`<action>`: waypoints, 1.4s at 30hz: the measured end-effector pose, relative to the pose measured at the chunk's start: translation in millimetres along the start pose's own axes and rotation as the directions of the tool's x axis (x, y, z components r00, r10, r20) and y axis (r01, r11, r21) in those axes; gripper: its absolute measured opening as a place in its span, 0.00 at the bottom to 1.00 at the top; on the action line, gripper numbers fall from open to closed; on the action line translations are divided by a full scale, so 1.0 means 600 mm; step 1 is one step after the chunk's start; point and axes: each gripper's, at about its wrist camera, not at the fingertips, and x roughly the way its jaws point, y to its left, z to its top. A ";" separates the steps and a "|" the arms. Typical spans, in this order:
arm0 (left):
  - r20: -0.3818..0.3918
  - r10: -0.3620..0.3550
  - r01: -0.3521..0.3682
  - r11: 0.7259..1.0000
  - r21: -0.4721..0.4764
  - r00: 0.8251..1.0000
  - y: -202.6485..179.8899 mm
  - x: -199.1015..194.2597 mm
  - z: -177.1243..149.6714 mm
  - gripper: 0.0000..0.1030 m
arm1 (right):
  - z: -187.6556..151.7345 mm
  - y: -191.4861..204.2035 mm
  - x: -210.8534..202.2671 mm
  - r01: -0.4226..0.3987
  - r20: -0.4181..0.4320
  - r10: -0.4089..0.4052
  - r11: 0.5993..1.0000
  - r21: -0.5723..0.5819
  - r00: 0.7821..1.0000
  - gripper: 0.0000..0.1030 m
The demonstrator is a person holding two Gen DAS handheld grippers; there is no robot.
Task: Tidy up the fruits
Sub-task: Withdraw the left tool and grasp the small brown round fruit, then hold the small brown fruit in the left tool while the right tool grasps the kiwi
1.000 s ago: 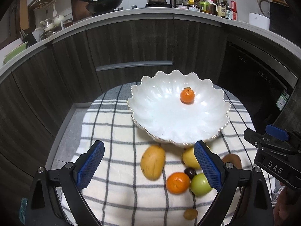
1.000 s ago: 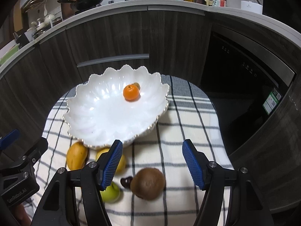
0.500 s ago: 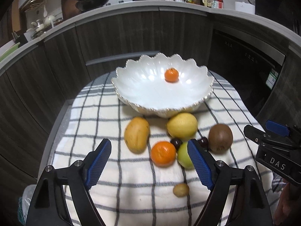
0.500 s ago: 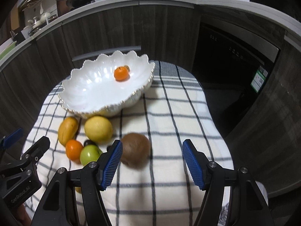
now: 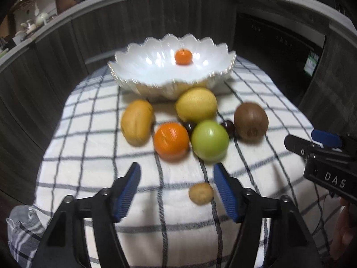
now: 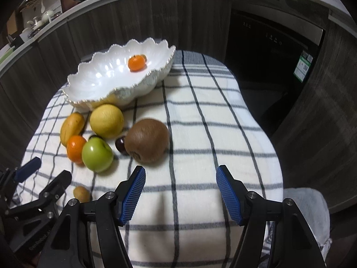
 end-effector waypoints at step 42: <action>-0.018 -0.030 0.031 0.997 0.065 0.999 -0.021 0.024 -0.022 0.26 | -0.011 -0.001 0.023 0.002 -0.052 -0.002 1.000 0.004 0.999 0.65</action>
